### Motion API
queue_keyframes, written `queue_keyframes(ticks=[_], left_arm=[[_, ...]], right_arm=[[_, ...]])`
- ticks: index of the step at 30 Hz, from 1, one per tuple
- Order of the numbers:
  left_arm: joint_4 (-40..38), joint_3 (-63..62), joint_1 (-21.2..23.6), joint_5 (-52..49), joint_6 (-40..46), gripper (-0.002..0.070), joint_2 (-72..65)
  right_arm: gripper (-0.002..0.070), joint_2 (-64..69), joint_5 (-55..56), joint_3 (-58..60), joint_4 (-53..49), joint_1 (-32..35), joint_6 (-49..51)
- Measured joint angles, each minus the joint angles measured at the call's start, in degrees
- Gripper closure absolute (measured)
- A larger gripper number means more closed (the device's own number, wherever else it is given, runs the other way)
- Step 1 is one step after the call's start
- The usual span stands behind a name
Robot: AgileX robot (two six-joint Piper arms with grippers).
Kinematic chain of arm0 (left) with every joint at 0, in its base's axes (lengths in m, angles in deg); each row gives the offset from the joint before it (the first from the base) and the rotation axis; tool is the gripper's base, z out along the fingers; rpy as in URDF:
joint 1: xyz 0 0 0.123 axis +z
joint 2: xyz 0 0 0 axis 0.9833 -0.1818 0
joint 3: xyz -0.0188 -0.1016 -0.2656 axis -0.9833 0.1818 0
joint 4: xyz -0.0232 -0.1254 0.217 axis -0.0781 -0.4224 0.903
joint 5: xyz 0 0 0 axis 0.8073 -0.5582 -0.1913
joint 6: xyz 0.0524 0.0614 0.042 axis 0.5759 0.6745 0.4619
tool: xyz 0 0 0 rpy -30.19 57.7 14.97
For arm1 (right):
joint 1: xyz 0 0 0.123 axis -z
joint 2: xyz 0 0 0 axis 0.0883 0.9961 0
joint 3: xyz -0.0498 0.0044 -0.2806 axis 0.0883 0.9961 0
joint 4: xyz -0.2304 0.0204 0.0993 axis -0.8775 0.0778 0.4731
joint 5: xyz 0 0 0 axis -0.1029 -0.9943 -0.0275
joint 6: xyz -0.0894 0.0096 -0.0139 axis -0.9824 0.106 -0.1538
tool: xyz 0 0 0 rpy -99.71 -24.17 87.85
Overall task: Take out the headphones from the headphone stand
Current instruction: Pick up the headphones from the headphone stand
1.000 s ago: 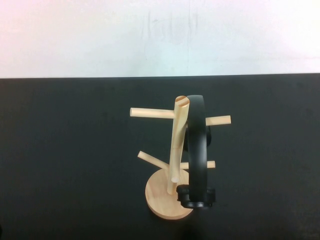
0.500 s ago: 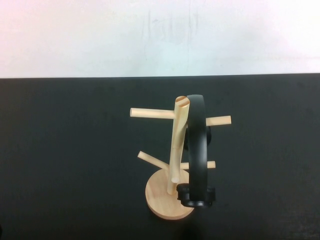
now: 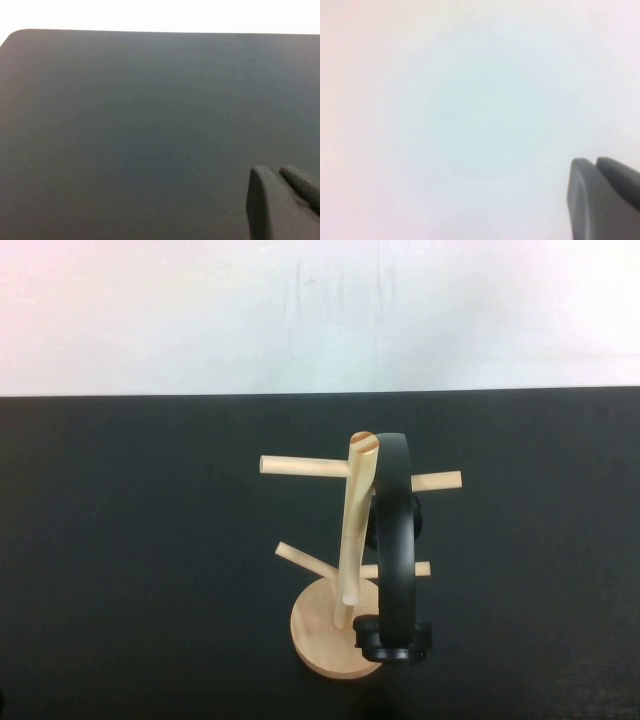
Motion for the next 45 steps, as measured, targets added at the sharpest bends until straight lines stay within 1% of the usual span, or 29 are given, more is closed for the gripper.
queue_keyframes(ticks=[3,10,16,18,20,25,28,31,38,41,43,45], left_arm=[[0.0,0.0,0.0,0.0,0.0,0.0673,0.0],[0.0,0.0,0.0,0.0,0.0,0.0673,0.0],[0.0,0.0,0.0,0.0,0.0,0.0673,0.0],[0.0,0.0,0.0,0.0,0.0,0.0673,0.0],[0.0,0.0,0.0,0.0,0.0,0.0673,0.0],[0.0,0.0,0.0,0.0,0.0,0.0673,0.0],[0.0,0.0,0.0,0.0,0.0,0.0673,0.0],[0.0,0.0,0.0,0.0,0.0,0.0673,0.0],[0.0,0.0,0.0,0.0,0.0,0.0673,0.0],[0.0,0.0,0.0,0.0,0.0,0.0673,0.0],[0.0,0.0,0.0,0.0,0.0,0.0673,0.0],[0.0,0.0,0.0,0.0,0.0,0.0673,0.0]], right_arm=[[0.0683,1.3,1.0,0.0,0.1,0.0,-0.8],[0.0683,2.4,-2.7,3.4,2.2,0.0,-0.5],[0.0683,2.4,-3.0,11.5,12.4,0.0,-0.7],[0.0683,2.4,-5.7,12.8,16.7,0.0,-1.9],[0.0683,2.4,-9.8,13.0,21.4,-0.1,-8.3],[0.0683,3.5,-16.1,12.8,41.3,-0.1,-34.9],[0.0683,7.0,-21.6,11.6,49.4,-0.1,-48.5],[0.0683,12.0,-26.9,9.3,56.1,-0.1,-59.6],[0.0683,25.9,-34.7,4.3,75.5,-0.1,-74.7],[0.0672,31.8,-42.5,2.3,80.9,-0.1,-80.3],[0.0643,35.4,-47.1,1.3,83.8,-0.1,-84.2],[0.0589,38.1,-49.2,0.5,86.3,-0.1,-85.0]])
